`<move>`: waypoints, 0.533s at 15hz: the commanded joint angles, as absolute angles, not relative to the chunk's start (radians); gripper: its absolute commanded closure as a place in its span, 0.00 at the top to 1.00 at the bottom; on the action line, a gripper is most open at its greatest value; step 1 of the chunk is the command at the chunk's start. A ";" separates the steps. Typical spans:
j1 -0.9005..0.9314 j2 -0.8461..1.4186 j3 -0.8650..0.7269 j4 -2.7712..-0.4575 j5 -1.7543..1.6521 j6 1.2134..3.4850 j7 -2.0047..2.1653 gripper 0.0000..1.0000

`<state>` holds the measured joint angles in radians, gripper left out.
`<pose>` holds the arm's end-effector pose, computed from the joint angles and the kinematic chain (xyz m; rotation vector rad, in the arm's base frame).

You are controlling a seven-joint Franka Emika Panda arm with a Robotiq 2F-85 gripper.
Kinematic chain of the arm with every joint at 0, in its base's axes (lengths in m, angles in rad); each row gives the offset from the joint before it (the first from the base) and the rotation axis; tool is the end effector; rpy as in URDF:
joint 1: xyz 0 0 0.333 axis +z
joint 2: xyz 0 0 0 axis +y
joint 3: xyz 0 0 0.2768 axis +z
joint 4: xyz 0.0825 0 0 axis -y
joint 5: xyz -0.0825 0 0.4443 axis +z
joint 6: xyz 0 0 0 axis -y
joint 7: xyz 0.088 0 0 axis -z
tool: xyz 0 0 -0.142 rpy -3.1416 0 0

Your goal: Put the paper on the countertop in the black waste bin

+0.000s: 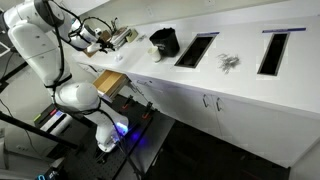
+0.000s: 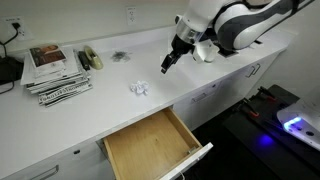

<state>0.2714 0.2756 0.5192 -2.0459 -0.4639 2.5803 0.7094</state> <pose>0.4643 0.4705 0.2432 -2.9526 -0.5996 -0.5209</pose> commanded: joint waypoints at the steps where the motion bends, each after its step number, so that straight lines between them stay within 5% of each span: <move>1: 0.422 0.390 0.357 -1.913 -0.434 2.542 0.701 1.00; 8: 0.526 0.590 0.267 -1.720 -0.262 2.546 0.529 1.00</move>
